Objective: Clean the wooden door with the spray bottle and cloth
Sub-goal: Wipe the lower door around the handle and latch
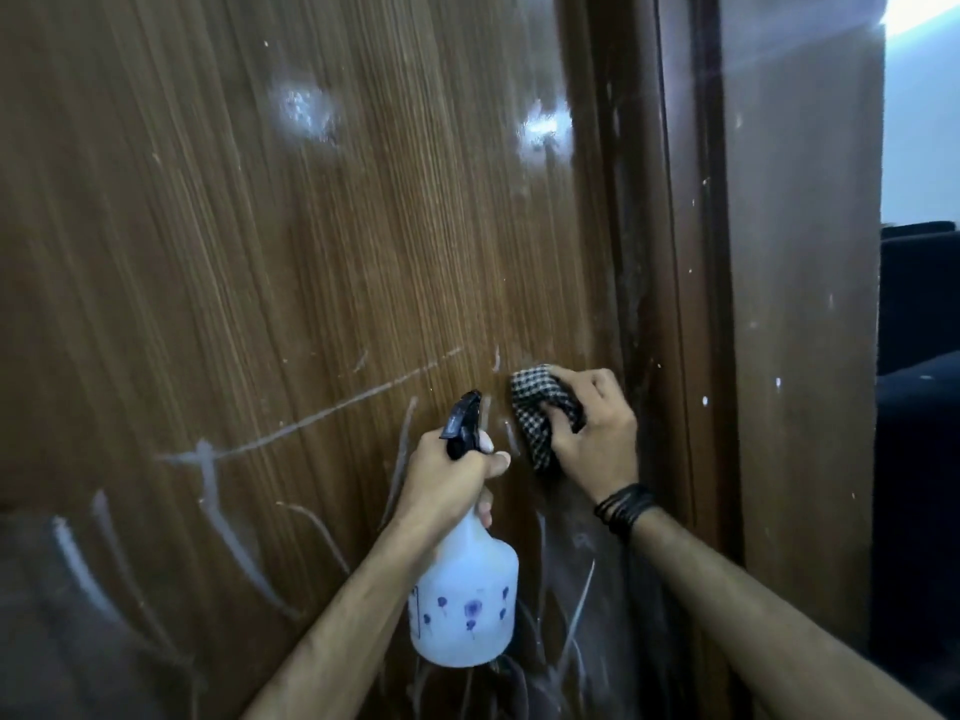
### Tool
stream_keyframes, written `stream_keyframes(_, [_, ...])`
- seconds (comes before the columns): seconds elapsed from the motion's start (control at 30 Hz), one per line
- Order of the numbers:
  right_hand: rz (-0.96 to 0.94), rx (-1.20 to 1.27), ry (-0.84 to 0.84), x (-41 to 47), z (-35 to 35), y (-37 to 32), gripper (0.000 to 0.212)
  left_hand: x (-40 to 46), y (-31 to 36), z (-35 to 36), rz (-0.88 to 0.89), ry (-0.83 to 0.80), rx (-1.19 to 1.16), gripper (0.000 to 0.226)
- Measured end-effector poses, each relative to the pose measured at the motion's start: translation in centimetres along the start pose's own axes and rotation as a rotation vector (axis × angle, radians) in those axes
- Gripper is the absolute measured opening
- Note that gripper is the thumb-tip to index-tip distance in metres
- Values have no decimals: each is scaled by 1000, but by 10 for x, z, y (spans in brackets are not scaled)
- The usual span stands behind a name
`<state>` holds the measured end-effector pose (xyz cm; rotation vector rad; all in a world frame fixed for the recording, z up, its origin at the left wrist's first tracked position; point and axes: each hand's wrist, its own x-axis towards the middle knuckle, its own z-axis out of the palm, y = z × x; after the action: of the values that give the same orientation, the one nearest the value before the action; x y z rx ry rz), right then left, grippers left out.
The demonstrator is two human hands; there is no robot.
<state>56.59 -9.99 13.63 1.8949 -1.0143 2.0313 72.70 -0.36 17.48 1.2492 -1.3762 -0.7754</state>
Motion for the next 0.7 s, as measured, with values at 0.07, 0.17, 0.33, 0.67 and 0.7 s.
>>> stream_keyframes(0.07, [-37, 10, 1, 22, 2, -12, 43, -1, 7, -4, 15, -7, 25, 13])
stream_keyframes(0.17, [-52, 21, 45, 57, 11, -31, 41, 1, 14, -9, 40, -14, 14, 11])
stream_keyframes(0.33, [-215, -95, -37, 20, 33, -30, 46, 1, 16, -10, 46, -15, 28, 10])
stream_keyframes(0.67, [-341, -228, 86, 43, 38, -8, 51, -1, 18, -4, 18, -17, 12, 9])
stream_keyframes(0.7, [-346, -235, 80, 52, 35, -8, 51, -1, 20, -3, 17, -9, 9, 10])
